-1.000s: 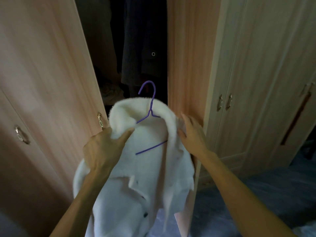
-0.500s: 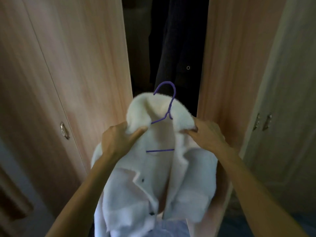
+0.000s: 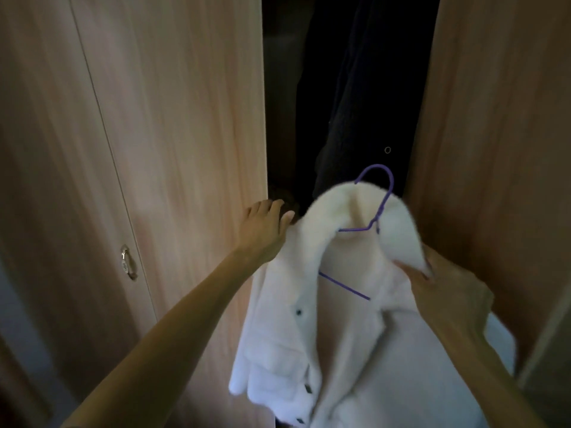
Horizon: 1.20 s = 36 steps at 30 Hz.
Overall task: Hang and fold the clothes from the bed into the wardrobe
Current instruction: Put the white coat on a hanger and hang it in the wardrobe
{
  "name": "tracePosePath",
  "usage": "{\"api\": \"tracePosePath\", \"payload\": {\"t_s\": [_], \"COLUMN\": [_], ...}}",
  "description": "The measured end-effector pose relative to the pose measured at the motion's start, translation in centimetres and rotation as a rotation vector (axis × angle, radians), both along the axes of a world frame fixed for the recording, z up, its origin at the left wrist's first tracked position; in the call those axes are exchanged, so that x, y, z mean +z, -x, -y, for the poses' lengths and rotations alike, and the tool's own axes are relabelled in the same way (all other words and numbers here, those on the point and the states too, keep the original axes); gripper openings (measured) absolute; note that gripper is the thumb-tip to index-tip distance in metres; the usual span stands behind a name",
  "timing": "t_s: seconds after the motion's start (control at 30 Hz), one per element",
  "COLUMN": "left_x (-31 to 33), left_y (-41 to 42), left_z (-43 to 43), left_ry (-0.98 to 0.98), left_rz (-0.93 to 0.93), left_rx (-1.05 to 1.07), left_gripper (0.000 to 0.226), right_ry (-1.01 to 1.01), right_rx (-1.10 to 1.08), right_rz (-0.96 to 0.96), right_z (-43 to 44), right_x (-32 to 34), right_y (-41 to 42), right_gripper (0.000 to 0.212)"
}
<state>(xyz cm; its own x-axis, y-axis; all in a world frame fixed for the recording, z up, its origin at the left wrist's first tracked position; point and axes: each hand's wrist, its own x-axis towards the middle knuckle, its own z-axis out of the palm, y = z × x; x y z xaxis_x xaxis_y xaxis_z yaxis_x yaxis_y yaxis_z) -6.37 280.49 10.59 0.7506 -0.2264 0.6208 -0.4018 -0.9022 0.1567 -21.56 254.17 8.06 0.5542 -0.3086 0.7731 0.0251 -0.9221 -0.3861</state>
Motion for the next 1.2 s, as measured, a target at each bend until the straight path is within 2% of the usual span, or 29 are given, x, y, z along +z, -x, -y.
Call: {"api": "tracePosePath", "payload": {"t_s": [0.17,0.33,0.53,0.73,0.93,1.2], "left_x": [2.4,3.2,2.9,2.5,1.9,1.6], "left_y": [-8.0,-13.8,-16.8,-13.5,-5.6,7.2], "left_z": [-0.8,-0.3,-2.3,-2.4,-5.0,-10.5], "left_ry": [-0.442,-0.747,-1.042,-1.020,-1.042,-0.990], "left_rz": [0.054,0.027,0.060,0.081,0.184,0.157], "left_rx": [0.118,0.075,0.231,0.232,0.216,0.260], "left_gripper": [0.056,0.063,0.076,0.078,0.073,0.051], "right_ry": [-0.021,-0.040,-0.033,-0.027,-0.076,-0.089], "right_rx": [-0.085,-0.137,-0.198,-0.183,-0.096,0.032], "right_rz": [-0.059,-0.088,-0.080,-0.093,-0.116,-0.259], "right_z": [-0.8,-2.2,-4.0,-4.4,-5.5,-8.2], "right_x": [-0.3,-0.3,0.4,0.6,1.0,0.9], "right_y": [-3.2,-6.3,-7.2,-5.2,-1.6,2.4], "right_gripper": [0.031,0.026,0.031,0.033,0.031,0.039]}}
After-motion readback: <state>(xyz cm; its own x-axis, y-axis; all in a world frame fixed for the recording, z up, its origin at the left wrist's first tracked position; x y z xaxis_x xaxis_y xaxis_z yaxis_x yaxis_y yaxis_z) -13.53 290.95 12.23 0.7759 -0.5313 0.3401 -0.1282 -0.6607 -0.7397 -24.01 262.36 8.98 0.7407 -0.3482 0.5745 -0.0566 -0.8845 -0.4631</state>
